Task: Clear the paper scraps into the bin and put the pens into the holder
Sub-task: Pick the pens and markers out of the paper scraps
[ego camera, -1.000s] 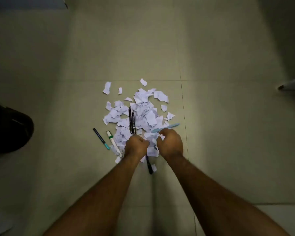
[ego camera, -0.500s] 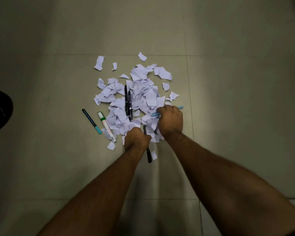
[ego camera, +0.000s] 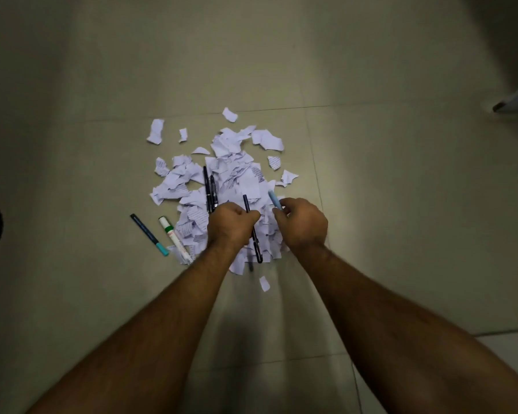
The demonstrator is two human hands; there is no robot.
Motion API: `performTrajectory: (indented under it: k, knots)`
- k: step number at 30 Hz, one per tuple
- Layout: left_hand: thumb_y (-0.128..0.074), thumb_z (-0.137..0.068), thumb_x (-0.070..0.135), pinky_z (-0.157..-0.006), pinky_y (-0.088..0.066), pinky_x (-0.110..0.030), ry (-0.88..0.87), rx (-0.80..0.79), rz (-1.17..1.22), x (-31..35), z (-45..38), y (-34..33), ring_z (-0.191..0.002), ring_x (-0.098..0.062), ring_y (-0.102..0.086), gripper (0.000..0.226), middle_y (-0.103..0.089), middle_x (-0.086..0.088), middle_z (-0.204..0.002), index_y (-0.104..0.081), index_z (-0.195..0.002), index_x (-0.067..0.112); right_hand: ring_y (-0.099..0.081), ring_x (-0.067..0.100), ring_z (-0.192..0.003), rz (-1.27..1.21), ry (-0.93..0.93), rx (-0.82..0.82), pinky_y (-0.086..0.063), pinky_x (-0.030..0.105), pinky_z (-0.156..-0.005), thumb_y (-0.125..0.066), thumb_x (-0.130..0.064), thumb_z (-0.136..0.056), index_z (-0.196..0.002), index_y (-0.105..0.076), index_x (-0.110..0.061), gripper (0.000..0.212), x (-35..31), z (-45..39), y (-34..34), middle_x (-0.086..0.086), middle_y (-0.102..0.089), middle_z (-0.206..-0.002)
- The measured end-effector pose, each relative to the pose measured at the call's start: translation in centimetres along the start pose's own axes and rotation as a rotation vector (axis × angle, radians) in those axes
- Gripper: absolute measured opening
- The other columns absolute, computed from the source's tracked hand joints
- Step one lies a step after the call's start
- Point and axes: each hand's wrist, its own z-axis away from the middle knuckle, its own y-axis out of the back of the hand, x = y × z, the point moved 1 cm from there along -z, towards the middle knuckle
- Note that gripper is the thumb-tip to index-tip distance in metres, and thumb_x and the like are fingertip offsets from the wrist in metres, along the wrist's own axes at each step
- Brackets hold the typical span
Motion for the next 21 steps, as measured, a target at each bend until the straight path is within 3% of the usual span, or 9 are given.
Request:
performTrajectory:
  k: [2,6,10,13,17,21]
  knots:
    - [-0.071,-0.067,0.028,-0.056,-0.06,-0.049,-0.046,-0.05,0.018,1.0,-0.4,-1.3,-0.058,-0.033,-0.07,0.025,-0.068,-0.017,-0.063,-0.063,-0.063,0.005,-0.067,0.026,-0.087,-0.14,-0.135,0.022,-0.048,0.031,-0.072,-0.062,-0.046,-0.089,-0.115,-0.07,-0.025,0.034,1.5,0.4,1.0,0.001,-0.073,-0.096]
    - [-0.071,-0.071,0.023,-0.064,-0.061,-0.048,-0.092,-0.222,-0.023,3.1,1.0,-6.9,-0.061,-0.032,-0.07,0.015,-0.069,-0.008,-0.061,-0.065,-0.059,0.015,-0.068,0.025,-0.082,-0.319,-0.392,0.138,-0.054,0.034,-0.075,-0.063,-0.05,-0.087,-0.109,-0.073,-0.023,0.036,7.0,2.2,3.3,0.0,-0.073,-0.081]
    - [-0.07,-0.076,0.023,-0.072,-0.059,-0.034,-0.239,-0.344,-0.175,4.5,3.5,-13.3,-0.073,-0.028,-0.07,0.014,-0.073,-0.006,-0.074,-0.067,-0.065,0.016,-0.068,0.026,-0.086,-0.327,-0.549,0.117,-0.055,0.036,-0.076,-0.062,-0.051,-0.087,-0.106,-0.073,-0.024,0.034,12.4,4.8,4.2,0.001,-0.074,-0.088]
    - [-0.071,-0.079,0.026,-0.073,-0.051,-0.027,-0.317,-0.348,-0.242,5.7,4.4,-16.7,-0.08,-0.025,-0.068,0.011,-0.074,-0.006,-0.084,-0.074,-0.078,0.016,-0.068,0.026,-0.092,-0.358,-0.642,0.095,-0.05,0.028,-0.075,-0.064,-0.043,-0.088,-0.108,-0.072,-0.022,0.03,15.0,5.4,5.1,0.003,-0.074,-0.099]
    - [-0.072,-0.085,0.028,-0.069,-0.061,-0.036,-0.292,-0.398,-0.233,7.2,5.4,-19.2,-0.069,-0.026,-0.07,0.016,-0.073,-0.008,-0.079,-0.073,-0.083,0.012,-0.066,0.026,-0.099,-0.387,-0.681,0.096,-0.049,0.028,-0.08,-0.063,-0.034,-0.091,-0.115,-0.069,-0.016,0.03,16.1,5.2,5.6,0.006,-0.072,-0.11]
    - [-0.069,-0.084,0.025,-0.078,-0.057,-0.033,-0.346,-0.381,-0.309,7.3,5.4,-19.5,-0.083,-0.024,-0.068,0.012,-0.075,-0.005,-0.091,-0.076,-0.087,0.015,-0.066,0.028,-0.102,-0.448,-0.71,0.245,-0.049,0.029,-0.083,-0.062,-0.025,-0.09,-0.115,-0.067,-0.013,0.028,15.9,5.1,5.7,0.008,-0.071,-0.111]
